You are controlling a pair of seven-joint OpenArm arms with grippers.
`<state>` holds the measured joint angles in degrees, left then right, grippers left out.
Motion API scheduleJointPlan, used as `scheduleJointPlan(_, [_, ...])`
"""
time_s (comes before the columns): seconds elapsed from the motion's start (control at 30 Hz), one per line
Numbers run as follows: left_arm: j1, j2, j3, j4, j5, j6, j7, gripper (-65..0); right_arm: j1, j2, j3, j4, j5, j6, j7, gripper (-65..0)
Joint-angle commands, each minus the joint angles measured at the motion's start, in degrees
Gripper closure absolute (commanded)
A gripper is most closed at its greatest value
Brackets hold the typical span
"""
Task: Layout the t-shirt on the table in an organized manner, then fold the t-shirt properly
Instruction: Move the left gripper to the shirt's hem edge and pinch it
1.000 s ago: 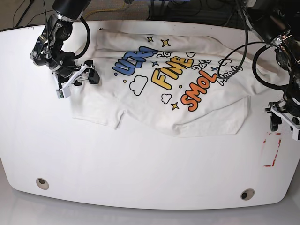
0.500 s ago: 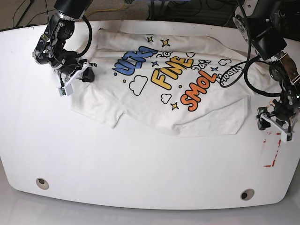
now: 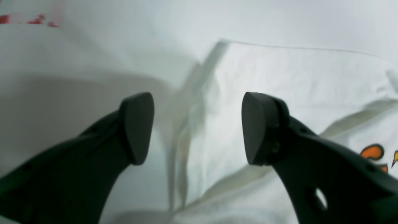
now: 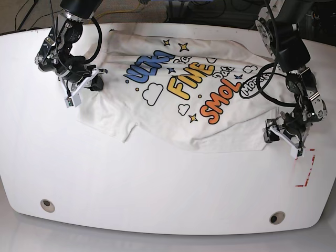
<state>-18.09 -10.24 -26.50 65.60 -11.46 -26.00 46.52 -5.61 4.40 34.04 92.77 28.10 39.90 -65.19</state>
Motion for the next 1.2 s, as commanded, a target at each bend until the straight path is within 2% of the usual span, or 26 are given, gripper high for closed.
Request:
scheduleJointPlan(0.0, [-1.47, -0.79, 0.0, -2.0, -0.54, -0.16, -3.23, -42.1, 0.64, 0.65, 0.11, 1.34, 1.05, 0.1, 0.62, -0.2])
scheduleJointPlan(0.2, [-4.29, -0.71, 0.7, -8.15, -0.45, -0.16, -5.6, -42.1, 0.64, 0.65, 0.11, 2.13, 1.13, 0.1, 0.62, -0.2])
scheduleJointPlan(0.4, [-6.92, -0.79, 4.92, -14.66, -0.62, -0.16, -7.36, -42.1, 0.29, 0.65, 0.11, 2.74, 1.13, 0.1, 0.62, -0.2])
scheduleJointPlan(0.6, [-7.36, -0.71, 7.56, -16.07, -0.8, -0.16, -7.71, -41.1, 0.38, 0.56, 0.02, 2.74, 1.13, 0.1, 0.62, -0.2])
scheduleJointPlan(0.67, [-7.36, -0.62, 8.0, -15.98, -0.8, -0.16, -7.62, -38.9, 0.38, 0.47, 0.02, 2.74, 1.13, 0.1, 0.62, -0.2])
scheduleJointPlan(0.8, [-7.36, 0.35, 8.0, -15.98, -0.8, -0.16, -7.53, -28.3, 0.38, 0.47, 0.02, 2.74, 1.13, 0.1, 0.62, -0.2])
scheduleJointPlan(0.87, [-7.36, 0.35, 8.0, -15.98, -0.8, -0.16, -7.36, -26.0, 0.46, 0.56, 0.02, 2.74, 1.13, 0.1, 0.62, -0.2])
scheduleJointPlan(1.03, [-7.19, 0.09, 8.0, -15.98, -0.8, -0.33, -4.54, -28.2, 0.64, 0.74, 0.02, 2.74, 1.13, 0.1, 0.62, -0.2])
scheduleJointPlan(1.17, [-6.92, 0.0, 8.17, -15.98, -0.54, -0.42, -4.37, -25.1, 0.73, 0.74, 0.02, 2.74, 1.13, 0.1, 0.62, -0.2])
